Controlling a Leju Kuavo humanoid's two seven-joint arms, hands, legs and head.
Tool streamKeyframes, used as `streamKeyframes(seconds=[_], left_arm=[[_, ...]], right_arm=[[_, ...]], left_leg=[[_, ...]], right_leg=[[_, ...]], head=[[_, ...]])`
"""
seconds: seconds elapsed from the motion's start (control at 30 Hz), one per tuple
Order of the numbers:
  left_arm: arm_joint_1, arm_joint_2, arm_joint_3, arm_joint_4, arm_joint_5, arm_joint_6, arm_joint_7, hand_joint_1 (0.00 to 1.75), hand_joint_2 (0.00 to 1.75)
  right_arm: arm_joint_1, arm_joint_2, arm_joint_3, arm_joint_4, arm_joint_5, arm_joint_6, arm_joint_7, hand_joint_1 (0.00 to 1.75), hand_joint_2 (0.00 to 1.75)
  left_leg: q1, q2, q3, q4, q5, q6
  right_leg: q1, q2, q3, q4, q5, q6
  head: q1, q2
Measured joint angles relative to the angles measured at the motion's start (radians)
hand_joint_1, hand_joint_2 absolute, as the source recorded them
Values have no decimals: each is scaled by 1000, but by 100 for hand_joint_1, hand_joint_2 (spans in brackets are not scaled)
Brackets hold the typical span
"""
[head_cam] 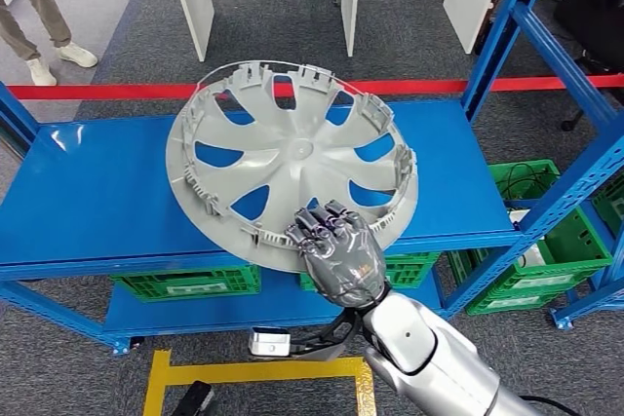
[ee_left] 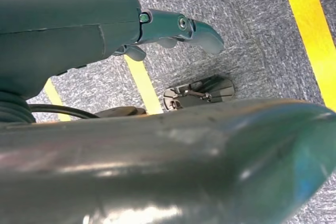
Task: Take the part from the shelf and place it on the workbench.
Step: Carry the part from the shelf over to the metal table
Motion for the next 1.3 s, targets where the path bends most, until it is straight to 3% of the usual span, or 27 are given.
streamKeyframes(seconds=[0.3, 0.43, 0.5, 0.57, 0.6, 0.63, 0.67, 0.77, 0.83, 0.93, 0.97, 1.03, 1.1, 1.13, 1.17, 1.2, 1.23, 1.3], left_arm=[[-2, 4, -6, 0, 34, 30, 31, 0, 0], [-3, 11, -6, 0, 43, 46, 42, 0, 0], [-6, 13, -6, 0, 46, 55, 50, 0, 0], [-8, 15, -6, 0, 50, 65, 65, 0, 0], [-8, 16, -6, 0, 54, 70, 74, 0, 0], [-7, 17, -6, 0, 58, 74, 83, 0, 0], [-7, 18, -6, 0, 61, 77, 91, 0, 0], [-8, 20, -6, 0, 69, 82, 99, 0, 0], [-8, 21, -6, 1, 71, 83, 101, 0, 0], [-8, 24, -5, 2, 74, 84, 104, 0, 0], [-8, 25, -4, 2, 79, 85, 107, 0, 0], [-8, 28, 2, 3, 94, 89, 117, 0, 0], [-7, 29, 12, 4, 109, 97, 128, 0, 0], [-6, 30, 18, 5, 114, 103, 132, 0, 0], [-5, 32, 23, 5, 119, 109, 137, 0, 0], [-5, 34, 28, 6, 122, 116, 141, 0, 0], [-6, 37, 33, 6, 125, 121, 145, 0, 0], [-9, 41, 44, 6, 130, 130, 150, 0, 0]], right_arm=[[0, -1, 1, -1, 35, -7, 14, 175, 175], [0, -2, -9, -12, 43, -8, 13, 175, 175], [-2, -4, -16, -17, 45, -9, 12, 175, 175], [-4, -8, -20, -19, 47, -11, 12, 175, 175], [-4, -9, -21, -20, 48, -11, 12, 175, 175], [-4, -11, -22, -20, 48, -11, 13, 175, 175], [-4, -12, -23, -20, 48, -11, 13, 175, 175], [-5, -13, -25, -20, 48, -11, 14, 175, 175], [-6, -14, -26, -24, 49, -12, 14, 175, 175], [-9, -15, -27, -28, 49, -13, 14, 175, 175], [-9, -15, -27, -29, 50, -13, 15, 175, 175], [-9, -15, -31, -31, 52, -13, 17, 175, 175], [-8, -16, -36, -33, 57, -13, 18, 175, 175], [-7, -16, -39, -34, 60, -13, 18, 175, 175], [-5, -16, -42, -34, 63, -13, 17, 175, 175], [-3, -16, -46, -35, 66, -13, 17, 175, 175], [-1, -17, -49, -38, 68, -13, 17, 175, 175], [2, -17, -57, -45, 72, -13, 15, 175, 175]], left_leg=[[-3, 0, -4, 9, -3, 4], [0, 2, -5, 0, 10, 21], [5, 6, -5, -13, 22, 33], [3, 8, -11, -13, 27, 37], [2, 8, -14, -11, 27, 37], [2, 9, -16, -9, 28, 37], [2, 9, -17, -7, 28, 36], [1, 5, -23, 7, 24, 28], [0, 3, -34, 16, 25, 15], [0, 3, -49, 23, 29, -4], [1, 8, -57, 37, 13, -10], [5, 19, -85, 118, -56, -22], [11, 24, -123, 244, -130, -31], [13, 24, -131, 286, -145, -34], [15, 25, -124, 293, -141, -35], [16, 25, -97, 259, -117, -36], [17, 26, -55, 195, -85, -35], [15, 30, 27, 56, -50, -30]], right_leg=[[-4, 0, -1, -3, 3, 6], [-5, 0, -5, 0, 2, 19], [-3, 0, -35, 58, -40, 21], [-3, -1, -96, 189, -102, 21], [-3, -1, -124, 249, -120, 21], [-3, -1, -139, 281, -120, 21], [-3, -1, -135, 272, -99, 21], [-2, 2, -49, 98, -4, 14], [1, 7, -17, 35, 8, 9], [1, 5, -26, 24, 12, -6], [-1, 2, -31, 22, 16, -14], [-2, -6, -45, 19, 28, -29], [1, -12, -62, 19, 40, -35], [2, -14, -71, 20, 46, -34], [2, -16, -80, 21, 52, -33], [2, -18, -88, 22, 59, -31], [2, -20, -96, 23, 65, -28], [3, -23, -107, 24, 77, -19]], head=[[0, 0], [0, 0], [2, 0], [4, 0], [4, 0], [4, 0], [4, 0], [4, 0], [4, 0], [3, 0], [1, 0], [-3, 0], [-6, 0], [-6, 0], [-6, 0], [-6, 0], [-6, 0], [-6, 0]])
